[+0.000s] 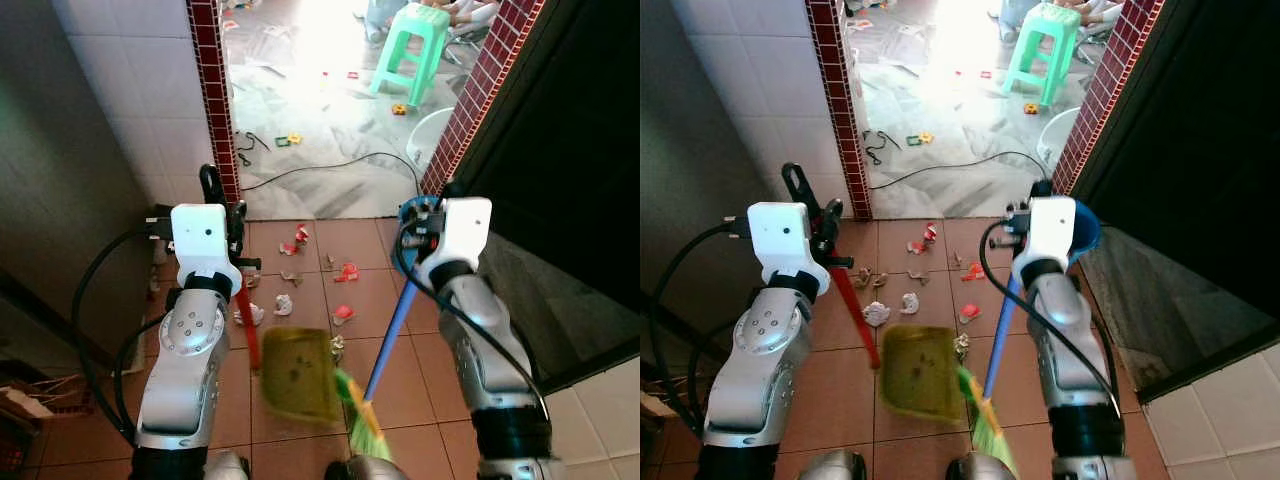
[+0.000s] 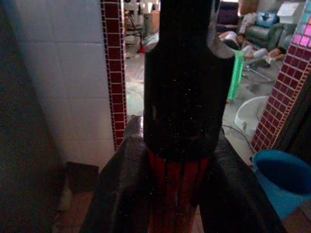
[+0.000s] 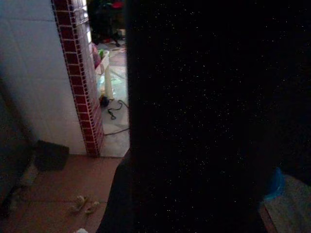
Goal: Sweep floor
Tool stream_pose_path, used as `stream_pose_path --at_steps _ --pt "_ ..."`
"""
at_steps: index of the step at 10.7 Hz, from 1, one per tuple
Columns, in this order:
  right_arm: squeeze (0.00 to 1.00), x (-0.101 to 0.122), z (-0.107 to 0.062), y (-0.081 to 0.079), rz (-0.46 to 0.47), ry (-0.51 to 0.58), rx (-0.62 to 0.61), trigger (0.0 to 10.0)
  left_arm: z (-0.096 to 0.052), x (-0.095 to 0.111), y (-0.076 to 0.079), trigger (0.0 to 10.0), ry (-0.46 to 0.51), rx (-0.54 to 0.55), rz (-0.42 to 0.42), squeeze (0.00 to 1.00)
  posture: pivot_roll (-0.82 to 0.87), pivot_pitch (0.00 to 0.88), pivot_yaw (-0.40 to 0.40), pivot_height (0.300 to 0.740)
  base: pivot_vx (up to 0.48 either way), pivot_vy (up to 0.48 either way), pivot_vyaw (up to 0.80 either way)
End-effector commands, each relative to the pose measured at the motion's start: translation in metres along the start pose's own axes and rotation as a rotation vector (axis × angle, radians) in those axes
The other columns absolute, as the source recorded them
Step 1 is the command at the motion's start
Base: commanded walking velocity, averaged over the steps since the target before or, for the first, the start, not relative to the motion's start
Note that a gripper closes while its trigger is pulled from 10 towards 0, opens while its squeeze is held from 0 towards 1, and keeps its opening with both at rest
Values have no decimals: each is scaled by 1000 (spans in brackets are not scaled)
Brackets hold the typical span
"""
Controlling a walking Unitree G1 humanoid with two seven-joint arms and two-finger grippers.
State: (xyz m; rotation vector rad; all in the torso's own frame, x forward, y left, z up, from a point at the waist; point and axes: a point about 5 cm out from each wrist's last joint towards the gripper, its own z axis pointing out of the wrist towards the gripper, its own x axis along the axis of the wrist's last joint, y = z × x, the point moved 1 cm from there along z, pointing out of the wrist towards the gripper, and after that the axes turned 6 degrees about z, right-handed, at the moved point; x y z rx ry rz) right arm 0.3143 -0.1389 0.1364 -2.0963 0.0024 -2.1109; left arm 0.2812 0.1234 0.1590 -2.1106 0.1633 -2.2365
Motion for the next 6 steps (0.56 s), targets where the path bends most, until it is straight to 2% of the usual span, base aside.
stream_pose_path --at_steps 1,2,3,4,6 --pt "0 6 0 2 -85 19 -15 10000 -3 9 -2 10000 32 2 7 0 -17 45 -73 740 0 0 0" --pt "0 8 -1 -1 4 33 0 10000 -10 2 -8 10000 11 23 29 0 -13 52 -75 740 0 0 0" --pt "0 6 -3 0 -30 17 4 10000 -16 -7 -10 10000 -16 35 33 0 -12 44 -75 740 0 0 0" --pt "0 6 -4 1 -24 18 11 10000 -19 -12 -10 10000 -29 41 38 0 -12 40 -73 740 0 0 0" --pt "0 7 -4 17 -25 41 -67 10000 -26 -21 -20 10000 -54 94 54 0 -4 32 -66 740 0 0 0"
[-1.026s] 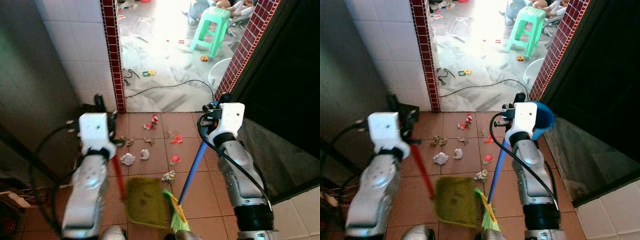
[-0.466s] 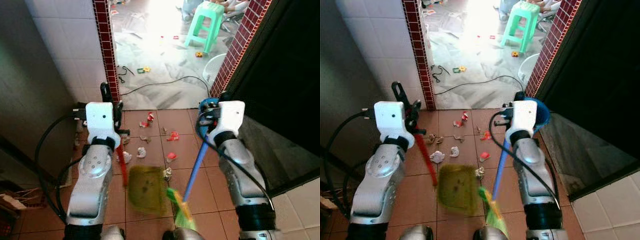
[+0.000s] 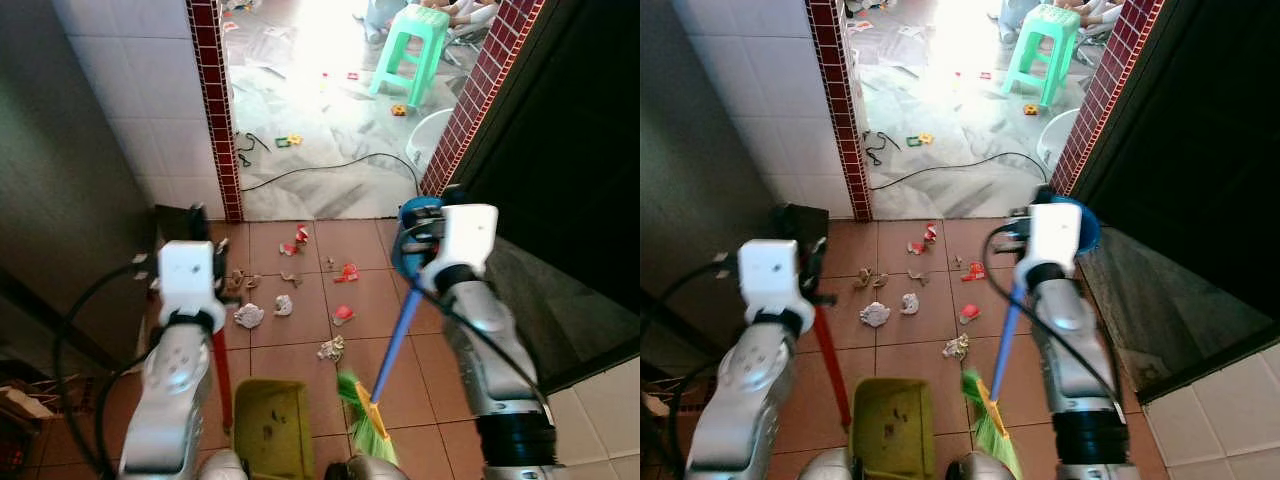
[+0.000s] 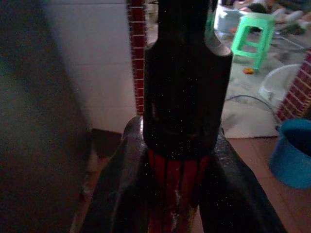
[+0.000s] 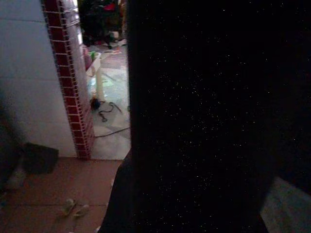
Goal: Sweep floor
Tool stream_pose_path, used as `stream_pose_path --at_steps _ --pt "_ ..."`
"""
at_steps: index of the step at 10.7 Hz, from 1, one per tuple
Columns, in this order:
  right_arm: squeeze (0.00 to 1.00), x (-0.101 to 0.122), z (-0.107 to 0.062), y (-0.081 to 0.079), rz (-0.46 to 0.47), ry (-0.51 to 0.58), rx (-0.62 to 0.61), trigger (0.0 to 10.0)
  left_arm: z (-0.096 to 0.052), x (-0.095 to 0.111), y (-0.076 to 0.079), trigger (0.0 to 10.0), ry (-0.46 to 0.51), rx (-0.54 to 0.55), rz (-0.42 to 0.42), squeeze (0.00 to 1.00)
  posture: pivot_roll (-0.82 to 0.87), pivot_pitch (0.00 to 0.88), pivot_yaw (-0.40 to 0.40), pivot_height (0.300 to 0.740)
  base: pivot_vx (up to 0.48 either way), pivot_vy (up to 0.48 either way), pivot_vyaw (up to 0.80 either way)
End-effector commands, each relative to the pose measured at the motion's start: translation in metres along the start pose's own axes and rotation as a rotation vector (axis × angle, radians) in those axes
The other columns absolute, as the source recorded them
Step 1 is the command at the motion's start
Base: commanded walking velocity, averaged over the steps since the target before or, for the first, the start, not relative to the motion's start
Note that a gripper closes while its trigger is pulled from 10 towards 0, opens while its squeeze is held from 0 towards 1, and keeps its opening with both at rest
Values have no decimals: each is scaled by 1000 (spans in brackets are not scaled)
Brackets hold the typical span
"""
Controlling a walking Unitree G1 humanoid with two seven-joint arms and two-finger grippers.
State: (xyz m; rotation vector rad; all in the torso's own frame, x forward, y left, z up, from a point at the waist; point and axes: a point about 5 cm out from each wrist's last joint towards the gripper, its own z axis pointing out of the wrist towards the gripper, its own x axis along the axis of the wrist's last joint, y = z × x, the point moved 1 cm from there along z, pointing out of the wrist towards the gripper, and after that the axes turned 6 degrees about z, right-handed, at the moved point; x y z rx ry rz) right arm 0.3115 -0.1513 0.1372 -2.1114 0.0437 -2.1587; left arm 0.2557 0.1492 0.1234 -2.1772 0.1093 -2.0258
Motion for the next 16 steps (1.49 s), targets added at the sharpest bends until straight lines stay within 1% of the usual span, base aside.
stream_pose_path --at_steps 1,2,3,4,5,10,11,14,16 --pt "0 5 1 10 -4 25 -37 10000 0 13 -5 10000 72 25 5 0 2 36 -57 740 0 0 0" --pt "0 4 0 10 9 24 -54 10000 1 13 -6 10000 70 24 5 0 9 45 -50 740 0 0 0" --pt "0 3 -2 9 23 31 -47 3412 2 17 -3 10000 85 17 14 0 24 50 -53 740 0 0 0" --pt "0 1 -2 8 21 19 -37 0 2 19 -1 10000 91 19 14 0 29 49 -57 740 0 0 0" --pt "0 2 2 7 11 20 -31 10000 3 18 -1 10000 90 27 9 0 28 43 -67 740 0 0 0" --pt "0 2 -1 6 17 30 -29 10000 3 19 3 10000 95 17 -5 0 27 45 -72 740 0 0 0" --pt "0 4 -1 6 11 40 -32 10000 4 22 6 10000 106 -11 -17 0 22 40 -70 740 0 0 0" --pt "0 4 0 12 16 40 -57 10000 5 23 6 10000 112 -22 -18 0 26 40 -68 740 0 0 0" --pt "0 3 0 11 17 41 -54 10000 6 26 8 10000 120 -29 -23 0 28 40 -69 740 0 0 0"
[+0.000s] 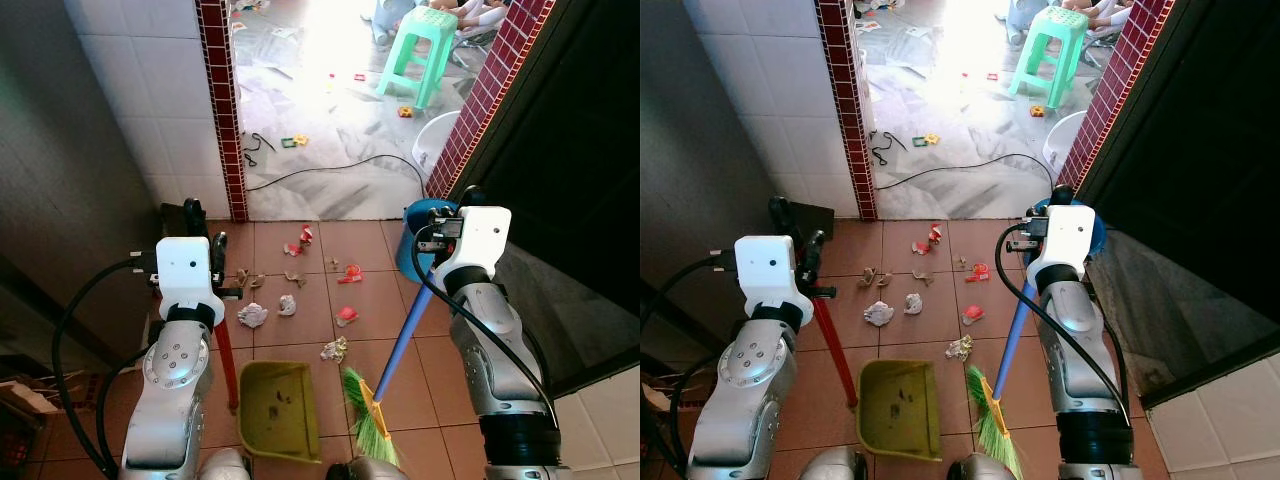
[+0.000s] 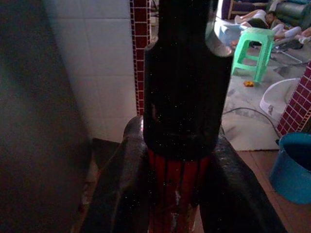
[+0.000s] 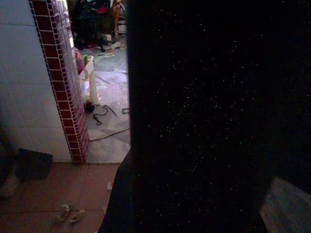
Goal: Sweep floor
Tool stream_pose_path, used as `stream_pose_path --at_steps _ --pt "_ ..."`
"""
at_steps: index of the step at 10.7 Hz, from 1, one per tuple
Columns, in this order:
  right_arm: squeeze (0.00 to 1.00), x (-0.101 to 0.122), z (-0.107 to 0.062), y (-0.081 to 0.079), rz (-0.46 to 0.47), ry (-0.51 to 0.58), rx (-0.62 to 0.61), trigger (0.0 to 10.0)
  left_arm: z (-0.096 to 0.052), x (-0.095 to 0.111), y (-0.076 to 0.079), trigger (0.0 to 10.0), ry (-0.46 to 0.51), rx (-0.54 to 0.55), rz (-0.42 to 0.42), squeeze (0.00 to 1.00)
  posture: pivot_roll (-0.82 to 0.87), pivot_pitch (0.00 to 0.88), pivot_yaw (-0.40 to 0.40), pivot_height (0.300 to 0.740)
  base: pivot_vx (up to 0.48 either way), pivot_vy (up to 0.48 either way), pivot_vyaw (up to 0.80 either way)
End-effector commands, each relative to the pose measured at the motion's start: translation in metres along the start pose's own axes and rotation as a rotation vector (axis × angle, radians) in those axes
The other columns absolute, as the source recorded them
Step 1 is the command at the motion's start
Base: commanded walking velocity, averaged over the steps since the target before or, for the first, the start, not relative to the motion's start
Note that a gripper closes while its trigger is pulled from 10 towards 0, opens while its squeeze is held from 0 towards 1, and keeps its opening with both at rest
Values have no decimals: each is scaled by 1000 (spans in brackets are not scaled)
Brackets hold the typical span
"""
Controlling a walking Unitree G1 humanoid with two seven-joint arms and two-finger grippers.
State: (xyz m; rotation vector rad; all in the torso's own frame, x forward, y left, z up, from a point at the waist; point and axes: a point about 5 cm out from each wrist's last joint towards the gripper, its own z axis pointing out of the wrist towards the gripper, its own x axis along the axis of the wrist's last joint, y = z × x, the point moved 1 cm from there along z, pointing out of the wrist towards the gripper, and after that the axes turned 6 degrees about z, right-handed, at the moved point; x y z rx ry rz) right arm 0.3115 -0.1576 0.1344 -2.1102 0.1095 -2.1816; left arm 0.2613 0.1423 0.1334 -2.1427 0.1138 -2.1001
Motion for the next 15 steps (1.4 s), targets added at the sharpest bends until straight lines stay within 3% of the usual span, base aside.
stream_pose_path --at_steps 1,3,6,10,13,15 --pt "0 5 1 3 2 26 -9 10000 2 15 4 10000 72 -16 -8 0 28 40 -68 740 0 0 0" --pt "0 5 1 5 -5 18 -11 10000 1 18 5 10000 85 -29 -19 0 21 50 -78 740 0 0 -400" --pt "0 20 9 1 -6 58 6 10000 11 42 13 10000 154 -43 -39 0 3 97 -78 740 0 0 -431" --pt "0 20 4 7 -42 69 -13 10000 4 23 14 10000 105 -55 -36 0 -6 52 -69 740 66 0 0" --pt "0 37 11 17 -151 152 -77 10000 9 27 20 10000 133 -79 -41 0 -6 27 -69 740 360 0 0" --pt "0 38 16 16 -151 154 -70 10000 12 30 19 10000 141 -78 -44 0 -2 30 -67 740 480 0 0"
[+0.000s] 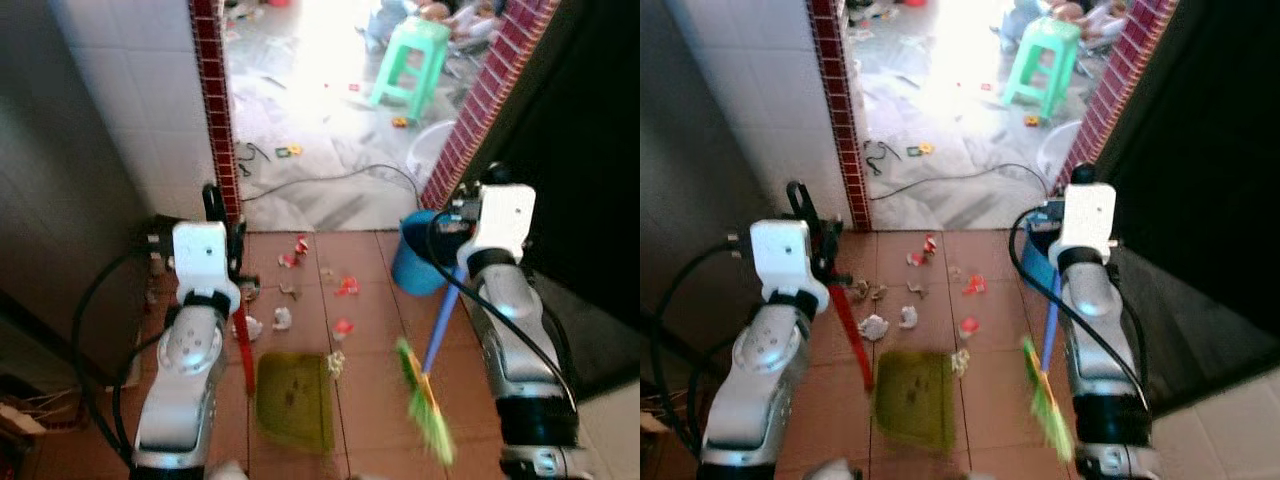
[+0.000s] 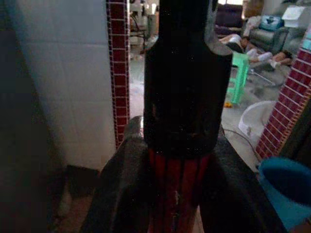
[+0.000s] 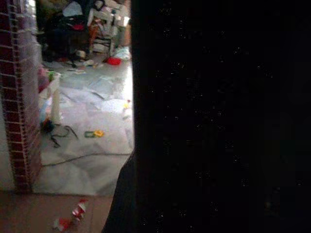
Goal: Sweep floor
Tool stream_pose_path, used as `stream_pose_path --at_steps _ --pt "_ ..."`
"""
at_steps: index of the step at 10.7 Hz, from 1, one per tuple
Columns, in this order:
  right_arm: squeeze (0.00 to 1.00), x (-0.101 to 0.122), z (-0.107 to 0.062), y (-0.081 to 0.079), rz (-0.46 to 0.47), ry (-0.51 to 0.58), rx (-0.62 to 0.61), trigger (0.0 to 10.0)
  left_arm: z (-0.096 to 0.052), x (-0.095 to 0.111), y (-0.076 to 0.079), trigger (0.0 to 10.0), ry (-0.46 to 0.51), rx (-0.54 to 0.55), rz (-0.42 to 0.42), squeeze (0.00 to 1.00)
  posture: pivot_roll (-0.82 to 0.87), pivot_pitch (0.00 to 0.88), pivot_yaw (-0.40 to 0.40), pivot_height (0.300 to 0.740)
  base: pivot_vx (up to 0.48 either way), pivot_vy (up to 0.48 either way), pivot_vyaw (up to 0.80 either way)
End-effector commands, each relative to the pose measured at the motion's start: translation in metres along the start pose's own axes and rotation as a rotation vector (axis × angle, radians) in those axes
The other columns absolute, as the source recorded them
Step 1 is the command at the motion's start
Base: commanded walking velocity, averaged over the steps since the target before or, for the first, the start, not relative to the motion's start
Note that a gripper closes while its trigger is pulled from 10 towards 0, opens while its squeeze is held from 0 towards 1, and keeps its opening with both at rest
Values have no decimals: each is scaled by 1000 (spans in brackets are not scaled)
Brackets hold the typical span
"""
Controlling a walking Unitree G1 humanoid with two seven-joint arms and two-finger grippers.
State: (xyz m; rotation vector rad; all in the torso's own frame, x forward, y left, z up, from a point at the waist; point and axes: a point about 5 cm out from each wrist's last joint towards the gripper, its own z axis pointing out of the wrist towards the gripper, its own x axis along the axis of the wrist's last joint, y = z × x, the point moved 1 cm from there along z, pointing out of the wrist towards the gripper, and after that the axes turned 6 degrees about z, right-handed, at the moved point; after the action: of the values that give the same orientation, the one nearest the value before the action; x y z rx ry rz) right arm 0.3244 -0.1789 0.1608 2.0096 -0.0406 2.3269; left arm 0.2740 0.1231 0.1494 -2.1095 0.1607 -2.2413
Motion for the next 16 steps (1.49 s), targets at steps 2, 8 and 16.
stream_pose_path --at_steps 2,8,16 --pt "0 10 5 -9 11 48 38 10000 3 14 1 10000 67 -5 -9 0 1 18 -69 740 480 0 0" --pt "0 4 8 -10 3 54 53 10000 -1 5 -11 10000 50 83 83 0 7 9 -64 740 160 0 0" --pt "0 11 27 -11 16 61 62 10000 17 -23 4 10000 23 62 154 0 -27 24 -74 740 0 0 0"
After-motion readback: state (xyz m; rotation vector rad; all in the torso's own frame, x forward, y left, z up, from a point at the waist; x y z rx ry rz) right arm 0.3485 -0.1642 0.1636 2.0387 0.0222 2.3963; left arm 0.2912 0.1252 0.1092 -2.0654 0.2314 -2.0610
